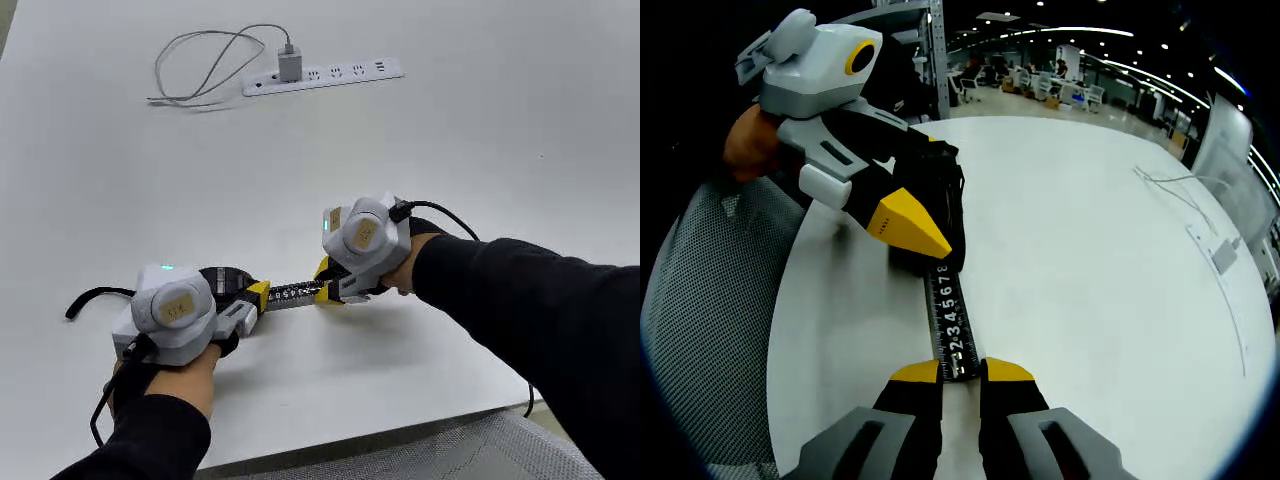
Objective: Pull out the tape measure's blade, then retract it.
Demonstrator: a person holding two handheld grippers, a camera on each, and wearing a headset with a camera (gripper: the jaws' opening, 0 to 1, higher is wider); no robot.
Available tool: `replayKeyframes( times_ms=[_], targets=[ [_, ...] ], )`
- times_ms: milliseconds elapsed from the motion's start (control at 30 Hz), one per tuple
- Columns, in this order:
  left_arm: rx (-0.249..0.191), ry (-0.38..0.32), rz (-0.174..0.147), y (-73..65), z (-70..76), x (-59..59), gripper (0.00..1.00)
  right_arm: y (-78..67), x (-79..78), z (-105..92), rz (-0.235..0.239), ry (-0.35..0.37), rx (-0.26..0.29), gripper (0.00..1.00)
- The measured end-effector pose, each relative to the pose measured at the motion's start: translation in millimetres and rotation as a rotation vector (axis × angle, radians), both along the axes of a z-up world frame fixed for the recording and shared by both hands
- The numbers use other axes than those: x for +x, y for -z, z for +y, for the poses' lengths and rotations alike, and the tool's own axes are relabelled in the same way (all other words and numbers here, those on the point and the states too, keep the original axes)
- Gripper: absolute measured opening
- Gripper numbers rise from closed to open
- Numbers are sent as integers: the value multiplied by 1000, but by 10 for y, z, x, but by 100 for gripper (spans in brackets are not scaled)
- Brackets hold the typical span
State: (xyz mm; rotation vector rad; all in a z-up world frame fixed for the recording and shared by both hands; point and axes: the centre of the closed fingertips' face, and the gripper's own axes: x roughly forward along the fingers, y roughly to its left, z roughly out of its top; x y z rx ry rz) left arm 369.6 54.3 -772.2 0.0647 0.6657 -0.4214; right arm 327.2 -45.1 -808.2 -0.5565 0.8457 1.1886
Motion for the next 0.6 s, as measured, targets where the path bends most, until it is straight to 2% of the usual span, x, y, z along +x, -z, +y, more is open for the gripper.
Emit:
replayKeyframes(
  times_ms=[600],
  targets=[
    [-1, -10, -2, -4, 10, 8, 60, -2, 22, 104, 7, -16, 16, 10]
  ],
)
